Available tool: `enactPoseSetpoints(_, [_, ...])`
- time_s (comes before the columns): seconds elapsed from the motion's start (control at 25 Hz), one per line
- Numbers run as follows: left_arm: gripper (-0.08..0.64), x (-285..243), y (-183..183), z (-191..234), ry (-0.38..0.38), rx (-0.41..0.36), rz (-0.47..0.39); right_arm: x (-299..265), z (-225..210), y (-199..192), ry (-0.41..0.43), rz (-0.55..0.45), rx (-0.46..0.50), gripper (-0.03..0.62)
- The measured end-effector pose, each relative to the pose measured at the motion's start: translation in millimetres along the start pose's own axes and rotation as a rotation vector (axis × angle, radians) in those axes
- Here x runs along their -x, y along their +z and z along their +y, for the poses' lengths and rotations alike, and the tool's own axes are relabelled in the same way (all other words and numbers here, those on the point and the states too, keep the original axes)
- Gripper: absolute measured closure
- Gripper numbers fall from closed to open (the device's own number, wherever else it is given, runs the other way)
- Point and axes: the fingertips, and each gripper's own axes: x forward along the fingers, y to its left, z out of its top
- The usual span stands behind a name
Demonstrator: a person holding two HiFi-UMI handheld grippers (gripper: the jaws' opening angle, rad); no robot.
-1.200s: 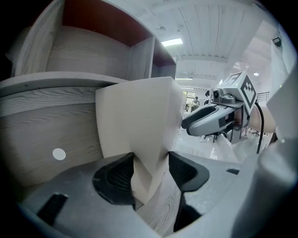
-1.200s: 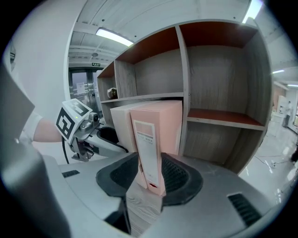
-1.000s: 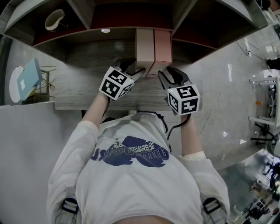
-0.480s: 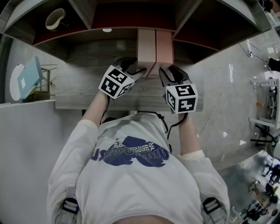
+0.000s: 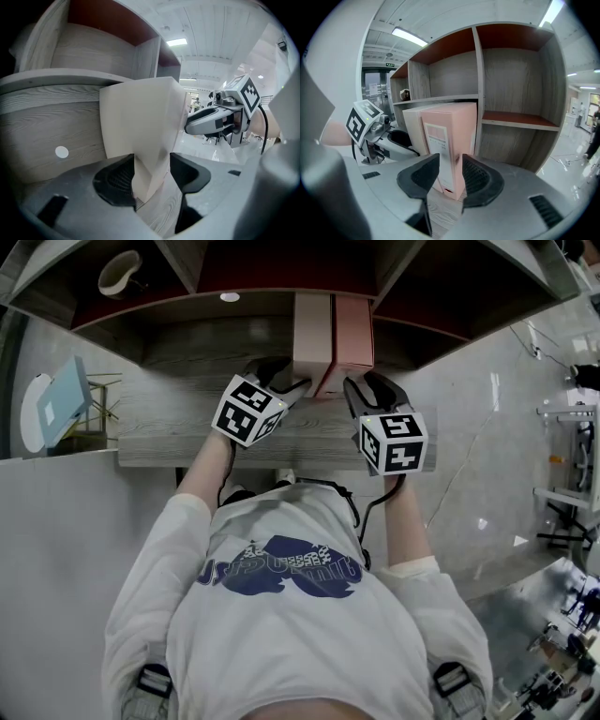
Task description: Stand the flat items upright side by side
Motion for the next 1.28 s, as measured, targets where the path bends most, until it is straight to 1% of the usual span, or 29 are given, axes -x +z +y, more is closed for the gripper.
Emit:
enactPoseSetpoints(0.24, [0.313, 21.7, -1.2, -4.9, 0.039, 0.021, -0.044, 15.9, 5.3, 0.2, -0.066, -0.044, -0.028, 0.443])
enactPoseSetpoints(0.4, [0.314, 44.0, 13.5, 0.9, 0.11, 0.011, -0.153, 26.1, 13.5, 5.9, -0.127, -0.096, -0.045, 0.448])
enactPoseSetpoints(0.48, [0.352, 56.2, 21.3, 3.3, 0.158, -0.006, -0.216, 32.1, 16.6, 8.7, -0.174, -0.121, -0.057, 0.46])
enactPoseSetpoints(0.6, [0.493, 75.7, 30.5, 3.9, 0.23, -0.02, -0.314, 43.8, 21.8, 17.1, -0.234, -0.198, -0.075, 0.516])
enactPoseSetpoints(0.64, [0.52, 82.5, 33.4, 3.2, 0.25, -0.025, -0.347, 48.6, 23.6, 20.9, -0.253, -0.236, -0.077, 0.542])
enactPoseSetpoints(0.72, [0.546, 95.5, 39.3, 1.3, 0.289, -0.044, -0.41, 59.1, 28.4, 30.3, -0.285, -0.329, -0.07, 0.582])
enactPoseSetpoints(0.76, [0.552, 102.3, 42.7, 0.7, 0.313, -0.056, -0.442, 64.5, 31.8, 35.6, -0.295, -0.381, -0.06, 0.592])
enactPoseSetpoints(0.84, [0.554, 117.5, 51.7, -1.2, 0.367, -0.075, -0.51, 74.3, 40.2, 44.6, -0.306, -0.474, -0.034, 0.592])
enactPoseSetpoints(0.92, [0.554, 130.8, 58.7, -3.7, 0.415, -0.094, -0.566, 80.9, 47.1, 49.3, -0.318, -0.53, -0.013, 0.592])
enactPoseSetpoints(1.08, [0.554, 143.4, 63.3, -5.6, 0.468, -0.119, -0.612, 91.0, 51.7, 53.7, -0.348, -0.588, 0.008, 0.592])
enactPoseSetpoints(1.28, [0.554, 153.8, 68.7, -2.5, 0.484, -0.109, -0.641, 100.9, 52.7, 59.3, -0.366, -0.625, 0.018, 0.592])
